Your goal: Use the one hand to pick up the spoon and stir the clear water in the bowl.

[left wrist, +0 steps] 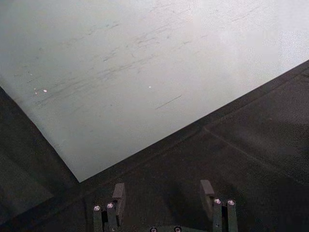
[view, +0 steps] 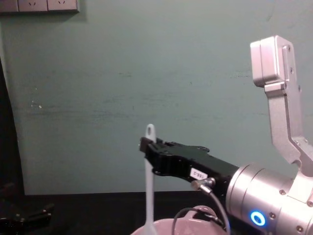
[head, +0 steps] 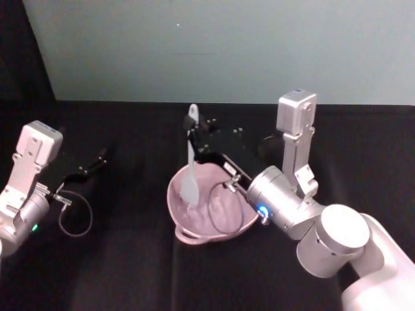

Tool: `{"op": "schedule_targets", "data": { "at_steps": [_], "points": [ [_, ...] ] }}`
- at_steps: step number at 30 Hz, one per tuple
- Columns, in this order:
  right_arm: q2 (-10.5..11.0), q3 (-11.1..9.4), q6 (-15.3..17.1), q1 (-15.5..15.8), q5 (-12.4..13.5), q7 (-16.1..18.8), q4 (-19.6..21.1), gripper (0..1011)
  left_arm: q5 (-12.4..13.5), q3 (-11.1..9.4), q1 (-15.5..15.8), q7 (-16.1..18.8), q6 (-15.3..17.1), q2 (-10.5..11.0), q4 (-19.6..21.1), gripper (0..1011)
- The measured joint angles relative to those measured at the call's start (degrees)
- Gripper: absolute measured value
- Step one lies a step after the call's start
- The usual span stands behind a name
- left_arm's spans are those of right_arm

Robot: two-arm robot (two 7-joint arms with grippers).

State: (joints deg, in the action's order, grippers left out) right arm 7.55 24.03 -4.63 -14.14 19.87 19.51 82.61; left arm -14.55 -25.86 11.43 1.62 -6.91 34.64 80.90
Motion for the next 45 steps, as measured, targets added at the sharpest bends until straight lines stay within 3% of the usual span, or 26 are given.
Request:
{"op": "schedule_targets", "data": {
  "at_steps": [9,16,22,29,33,45],
  "points": [
    [1.19,-3.48,-0.62,-1.15,-0.36,-2.26,-1.95,112,0.0,0.0,0.0,0.0,0.0,0.0,0.0,1011],
    [2.99,-6.47,-0.63,0.32,-0.82,-3.51,0.35,113,0.0,0.0,0.0,0.0,0.0,0.0,0.0,1011],
    [3.8,-6.91,-0.24,1.79,-1.46,-3.55,2.45,113,0.0,0.0,0.0,0.0,0.0,0.0,0.0,1011],
    [4.04,-5.3,0.5,4.14,-2.23,-2.47,4.77,113,0.0,0.0,0.0,0.0,0.0,0.0,0.0,1011],
    [3.55,-2.84,0.97,5.32,-2.56,-1.09,6.36,113,0.0,0.0,0.0,0.0,0.0,0.0,0.0,1011],
    [1.58,0.95,1.13,4.18,-2.13,0.7,6.15,112,0.0,0.0,0.0,0.0,0.0,0.0,0.0,1011]
  ]
}}
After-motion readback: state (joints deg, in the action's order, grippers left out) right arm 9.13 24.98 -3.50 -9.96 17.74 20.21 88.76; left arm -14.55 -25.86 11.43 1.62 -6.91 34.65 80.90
